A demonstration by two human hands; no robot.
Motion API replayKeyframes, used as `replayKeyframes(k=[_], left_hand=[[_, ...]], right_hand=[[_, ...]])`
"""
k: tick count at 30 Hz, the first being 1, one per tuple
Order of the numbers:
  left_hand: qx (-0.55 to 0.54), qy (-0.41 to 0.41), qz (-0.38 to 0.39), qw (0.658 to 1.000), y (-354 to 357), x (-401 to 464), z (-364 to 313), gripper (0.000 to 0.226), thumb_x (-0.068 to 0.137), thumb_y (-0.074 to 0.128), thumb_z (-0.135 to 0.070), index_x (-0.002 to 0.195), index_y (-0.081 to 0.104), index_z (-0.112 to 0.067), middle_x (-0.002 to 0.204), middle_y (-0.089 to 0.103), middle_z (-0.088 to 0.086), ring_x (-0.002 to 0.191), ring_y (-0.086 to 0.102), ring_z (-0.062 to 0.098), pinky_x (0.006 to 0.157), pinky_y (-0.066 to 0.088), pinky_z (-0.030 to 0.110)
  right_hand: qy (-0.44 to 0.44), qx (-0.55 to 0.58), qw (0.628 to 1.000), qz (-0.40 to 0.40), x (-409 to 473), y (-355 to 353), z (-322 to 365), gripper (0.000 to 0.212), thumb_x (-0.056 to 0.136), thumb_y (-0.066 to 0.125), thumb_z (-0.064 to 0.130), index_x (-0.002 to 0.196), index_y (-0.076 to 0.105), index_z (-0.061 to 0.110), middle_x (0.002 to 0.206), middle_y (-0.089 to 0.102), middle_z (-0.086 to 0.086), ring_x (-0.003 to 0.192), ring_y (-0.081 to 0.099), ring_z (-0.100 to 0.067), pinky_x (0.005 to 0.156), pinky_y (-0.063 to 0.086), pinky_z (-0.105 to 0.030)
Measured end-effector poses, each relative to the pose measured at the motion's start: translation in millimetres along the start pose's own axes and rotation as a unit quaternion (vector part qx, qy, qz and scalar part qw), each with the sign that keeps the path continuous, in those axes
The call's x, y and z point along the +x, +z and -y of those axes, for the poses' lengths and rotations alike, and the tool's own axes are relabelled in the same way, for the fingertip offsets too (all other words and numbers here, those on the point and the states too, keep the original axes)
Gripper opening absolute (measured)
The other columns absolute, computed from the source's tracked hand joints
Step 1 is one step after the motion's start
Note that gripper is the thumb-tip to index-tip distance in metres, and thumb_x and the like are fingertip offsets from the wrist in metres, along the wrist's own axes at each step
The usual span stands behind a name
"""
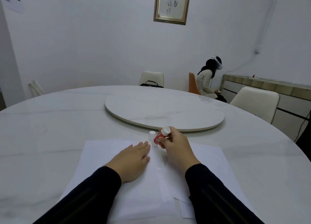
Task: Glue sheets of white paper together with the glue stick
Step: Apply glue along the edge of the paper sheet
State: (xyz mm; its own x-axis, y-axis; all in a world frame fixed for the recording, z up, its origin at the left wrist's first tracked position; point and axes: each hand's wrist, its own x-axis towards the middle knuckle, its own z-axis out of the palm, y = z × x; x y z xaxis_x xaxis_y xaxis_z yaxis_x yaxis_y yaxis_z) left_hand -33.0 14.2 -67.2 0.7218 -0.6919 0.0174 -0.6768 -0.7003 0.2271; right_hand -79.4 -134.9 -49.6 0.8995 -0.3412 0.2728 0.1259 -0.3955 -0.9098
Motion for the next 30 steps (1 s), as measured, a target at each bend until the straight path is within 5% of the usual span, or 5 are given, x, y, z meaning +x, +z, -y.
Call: replayKeyframes(k=[4,11,24,27,30], left_hand=[[-0.001,-0.006,-0.001,1.000,1.0,1.5,0.9,0.052,0.101,0.021,-0.027,0.151,0.010,-0.020,0.160,0.003,-0.005,0.147,0.002,0.007,0.118,0.001,0.026],[0.001,-0.010,0.006,1.000,-0.7,-0.4,-0.6,0.051,0.101,0.020,-0.026,0.151,0.011,-0.020,0.160,0.003,-0.005,0.147,0.003,0.007,0.118,0.001,0.026],[0.024,-0.021,0.020,0.999,-6.3,-8.8,-8.1,0.050,0.101,0.018,-0.024,0.151,0.011,-0.016,0.161,0.005,-0.002,0.147,0.004,0.010,0.119,0.002,0.030],[0.038,-0.015,0.026,0.999,-8.2,-10.4,-10.5,0.050,0.102,0.016,-0.024,0.151,0.011,-0.016,0.161,0.003,-0.002,0.147,0.002,0.010,0.119,0.001,0.031],[0.062,-0.015,0.054,0.997,-12.9,-10.7,-10.6,0.051,0.102,0.014,-0.026,0.151,0.007,-0.016,0.161,-0.002,0.000,0.147,-0.004,0.012,0.120,0.000,0.033]], right_hand=[[-0.016,-0.055,0.998,0.018,-1.0,0.8,4.0,0.008,0.090,0.048,0.004,0.090,0.055,0.009,0.073,0.060,0.014,0.067,0.055,0.002,0.064,0.041,-0.015],[-0.031,-0.131,0.990,0.034,-20.2,-10.9,14.6,0.006,0.092,0.051,0.014,0.090,0.053,0.008,0.067,0.046,0.005,0.057,0.039,-0.008,0.051,0.032,-0.015],[-0.056,-0.146,0.981,0.116,-104.8,-37.6,28.9,0.010,0.092,0.056,0.024,0.092,0.056,0.014,0.088,0.064,-0.011,0.072,0.053,-0.019,0.074,0.049,-0.032],[-0.051,-0.069,0.988,0.130,-117.0,-40.1,21.3,0.020,0.085,0.056,0.033,0.092,0.059,0.015,0.086,0.065,-0.011,0.074,0.058,-0.022,0.075,0.049,-0.035],[-0.012,0.134,0.986,0.095,-117.8,-45.3,18.5,0.026,0.076,0.066,0.032,0.089,0.066,0.009,0.069,0.062,-0.004,0.062,0.054,-0.014,0.059,0.046,-0.020]])
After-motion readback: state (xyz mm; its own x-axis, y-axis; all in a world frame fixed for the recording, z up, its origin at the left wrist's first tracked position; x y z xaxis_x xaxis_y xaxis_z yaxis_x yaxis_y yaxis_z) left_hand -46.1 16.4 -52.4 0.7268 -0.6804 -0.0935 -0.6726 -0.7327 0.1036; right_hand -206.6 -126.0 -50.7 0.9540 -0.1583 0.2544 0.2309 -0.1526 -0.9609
